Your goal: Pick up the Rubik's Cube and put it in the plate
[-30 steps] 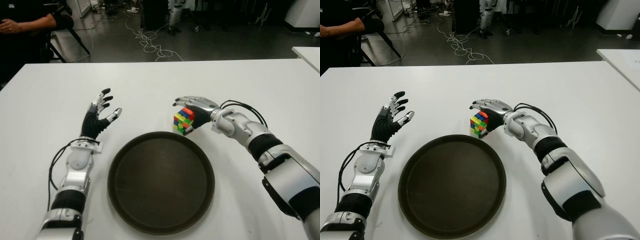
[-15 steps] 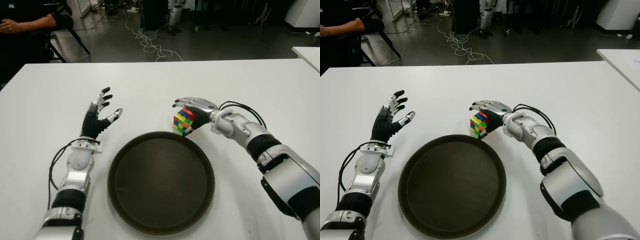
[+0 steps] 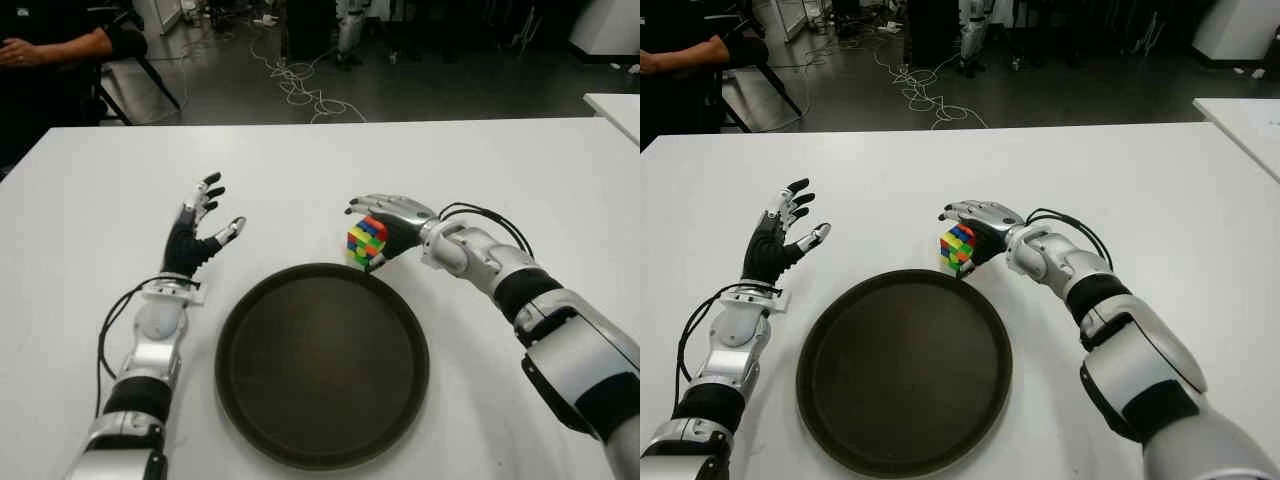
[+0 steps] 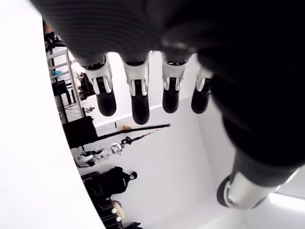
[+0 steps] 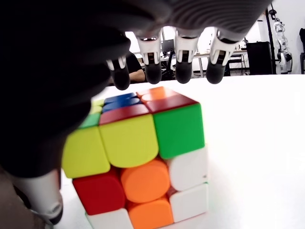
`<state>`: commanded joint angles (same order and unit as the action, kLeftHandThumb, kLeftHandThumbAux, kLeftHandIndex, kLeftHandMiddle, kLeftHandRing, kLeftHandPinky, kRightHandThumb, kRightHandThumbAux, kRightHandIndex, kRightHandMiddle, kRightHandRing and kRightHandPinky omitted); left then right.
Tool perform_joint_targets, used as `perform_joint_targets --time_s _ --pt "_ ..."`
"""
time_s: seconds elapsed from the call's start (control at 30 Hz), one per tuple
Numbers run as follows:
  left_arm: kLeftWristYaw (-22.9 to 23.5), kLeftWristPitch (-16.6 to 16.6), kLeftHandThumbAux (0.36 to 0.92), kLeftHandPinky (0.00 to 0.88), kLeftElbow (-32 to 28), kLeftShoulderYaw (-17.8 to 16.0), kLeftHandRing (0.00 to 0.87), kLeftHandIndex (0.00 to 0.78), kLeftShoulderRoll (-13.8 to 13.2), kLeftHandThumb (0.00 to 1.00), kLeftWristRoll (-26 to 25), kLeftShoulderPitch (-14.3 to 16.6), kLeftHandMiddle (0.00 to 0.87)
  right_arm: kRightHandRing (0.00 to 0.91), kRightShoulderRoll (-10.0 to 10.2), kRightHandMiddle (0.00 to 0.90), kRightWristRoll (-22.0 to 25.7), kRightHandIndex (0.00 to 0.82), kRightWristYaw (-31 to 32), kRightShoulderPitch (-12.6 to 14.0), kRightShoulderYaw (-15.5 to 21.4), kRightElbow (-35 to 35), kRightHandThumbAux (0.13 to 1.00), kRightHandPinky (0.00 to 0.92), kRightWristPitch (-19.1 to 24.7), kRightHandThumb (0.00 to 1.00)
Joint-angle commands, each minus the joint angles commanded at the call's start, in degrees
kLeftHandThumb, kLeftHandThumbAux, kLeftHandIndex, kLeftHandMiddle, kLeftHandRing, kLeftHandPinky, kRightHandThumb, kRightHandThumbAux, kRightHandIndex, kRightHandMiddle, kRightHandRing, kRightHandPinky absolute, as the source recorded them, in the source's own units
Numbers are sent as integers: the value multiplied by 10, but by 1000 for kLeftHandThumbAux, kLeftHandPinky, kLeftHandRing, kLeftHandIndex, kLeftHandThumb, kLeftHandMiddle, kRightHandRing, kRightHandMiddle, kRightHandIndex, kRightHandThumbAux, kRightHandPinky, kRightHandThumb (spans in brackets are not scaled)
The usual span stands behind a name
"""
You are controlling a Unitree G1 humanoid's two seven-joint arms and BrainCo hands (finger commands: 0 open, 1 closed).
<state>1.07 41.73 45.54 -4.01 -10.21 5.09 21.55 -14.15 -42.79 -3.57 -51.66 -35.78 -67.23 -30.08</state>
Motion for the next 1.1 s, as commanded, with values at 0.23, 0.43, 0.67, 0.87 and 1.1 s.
perform_joint_targets --time_s 0.23,0.43,0.67,0.87,1.1 --pt "0 9 700 106 12 -2 109 74 0 32 -2 4 109 67 3 29 2 15 10 1 -2 -4 725 96 -3 0" --pt "1 14 704 108 18 -1 105 66 -1 41 -1 6 102 72 7 31 3 19 15 1 -1 -9 722 100 -1 0" --pt "5 13 691 115 22 -2 105 63 -1 59 -5 7 101 70 9 30 3 19 11 1 -1 -13 728 99 -3 0" --pt "7 14 691 122 23 -3 113 73 1 68 -8 8 112 76 9 39 1 29 4 2 -2 -12 721 100 -2 0" --pt "7 12 681 122 24 -4 115 77 2 61 -10 8 109 114 11 76 0 54 -20 4 -1 -13 712 131 5 0"
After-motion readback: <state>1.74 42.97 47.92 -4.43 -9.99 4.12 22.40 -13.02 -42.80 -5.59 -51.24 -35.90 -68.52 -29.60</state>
